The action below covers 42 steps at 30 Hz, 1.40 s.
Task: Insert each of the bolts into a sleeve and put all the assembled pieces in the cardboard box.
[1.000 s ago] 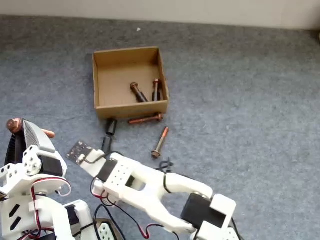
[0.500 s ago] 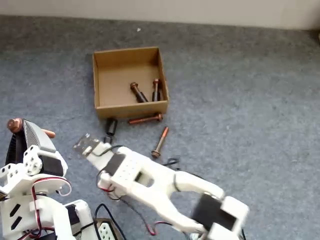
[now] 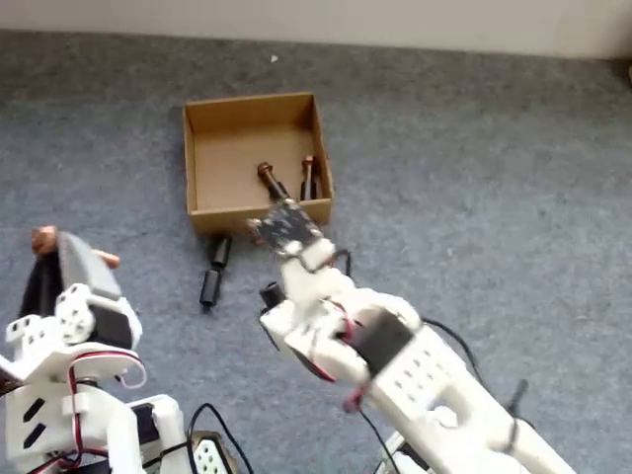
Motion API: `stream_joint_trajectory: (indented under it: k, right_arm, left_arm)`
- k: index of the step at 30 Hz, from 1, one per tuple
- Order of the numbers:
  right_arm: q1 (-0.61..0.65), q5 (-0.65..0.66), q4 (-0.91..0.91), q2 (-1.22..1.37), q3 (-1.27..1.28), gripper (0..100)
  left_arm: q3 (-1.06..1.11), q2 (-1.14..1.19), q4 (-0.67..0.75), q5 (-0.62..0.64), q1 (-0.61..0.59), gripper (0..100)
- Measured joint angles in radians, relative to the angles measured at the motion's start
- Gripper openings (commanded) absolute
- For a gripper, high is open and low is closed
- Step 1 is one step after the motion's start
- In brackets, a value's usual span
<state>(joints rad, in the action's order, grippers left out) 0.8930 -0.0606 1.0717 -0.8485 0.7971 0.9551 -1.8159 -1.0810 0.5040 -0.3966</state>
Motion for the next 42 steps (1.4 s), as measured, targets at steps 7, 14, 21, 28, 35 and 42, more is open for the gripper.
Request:
stream_joint_trajectory:
  k: [7, 14, 21, 28, 35, 42]
  right_arm:
    - [-0.046, 0.0, -0.103, -0.347, 0.198, 0.5]
    - [-0.048, 0.0, -0.272, -0.654, 0.427, 0.5]
    - [-0.046, 0.12, -0.354, -0.829, 0.554, 0.5]
    - [-0.012, 0.213, -0.4, -0.922, 0.646, 0.5]
    - [-0.006, 0.219, -0.404, -0.941, 0.647, 0.5]
    - [-0.002, 0.219, -0.404, -0.941, 0.647, 0.5]
  left_arm:
    - [0.0, 0.0, 0.005, -0.038, 0.244, 1]
    - [0.0, 0.0, 0.005, -0.038, 0.451, 1]
    - [0.0, 0.0, 0.031, -0.038, 0.626, 1]
    - [0.0, 0.0, 0.095, -0.038, 0.729, 1]
    - [0.0, 0.0, 0.095, -0.038, 0.83, 1]
    - [0.064, 0.006, 0.095, -0.038, 0.835, 1]
